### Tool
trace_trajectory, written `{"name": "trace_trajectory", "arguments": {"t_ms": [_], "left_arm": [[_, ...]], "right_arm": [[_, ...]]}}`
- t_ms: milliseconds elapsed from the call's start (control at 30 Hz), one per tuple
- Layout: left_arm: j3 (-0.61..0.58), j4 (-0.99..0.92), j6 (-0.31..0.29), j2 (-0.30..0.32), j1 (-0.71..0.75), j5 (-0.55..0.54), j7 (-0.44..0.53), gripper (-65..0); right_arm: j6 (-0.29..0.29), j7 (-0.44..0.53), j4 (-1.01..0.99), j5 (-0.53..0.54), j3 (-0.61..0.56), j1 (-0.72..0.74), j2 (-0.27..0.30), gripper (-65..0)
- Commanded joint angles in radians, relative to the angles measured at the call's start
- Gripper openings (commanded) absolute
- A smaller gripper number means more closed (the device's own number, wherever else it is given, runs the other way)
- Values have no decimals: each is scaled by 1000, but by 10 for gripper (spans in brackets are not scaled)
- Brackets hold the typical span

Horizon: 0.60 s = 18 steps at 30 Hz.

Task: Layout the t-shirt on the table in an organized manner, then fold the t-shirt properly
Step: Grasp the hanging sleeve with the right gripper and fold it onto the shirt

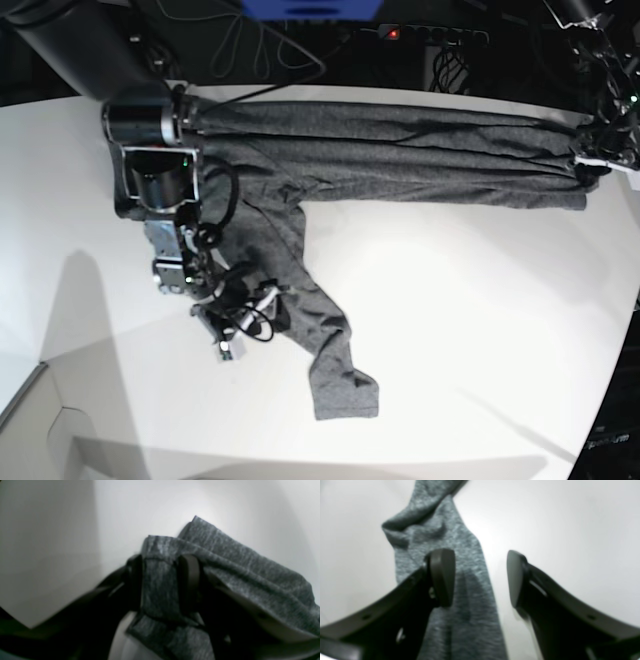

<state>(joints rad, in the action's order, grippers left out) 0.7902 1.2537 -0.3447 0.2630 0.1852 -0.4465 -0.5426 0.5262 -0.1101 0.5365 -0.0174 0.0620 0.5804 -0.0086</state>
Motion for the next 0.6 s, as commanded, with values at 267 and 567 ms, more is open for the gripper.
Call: {"name": "trace_trajectory", "arguments": {"t_ms": [267,567], "left_arm": [[2,21,-1,12,-2,-2,-6,-412],[-2,21,-1,12,-2,-2,-6,-412]], "right_arm": [[2,2,12,12,-3,-9,-32,-403],[-1,2,29,12,-3,0,-54,-650]]}}
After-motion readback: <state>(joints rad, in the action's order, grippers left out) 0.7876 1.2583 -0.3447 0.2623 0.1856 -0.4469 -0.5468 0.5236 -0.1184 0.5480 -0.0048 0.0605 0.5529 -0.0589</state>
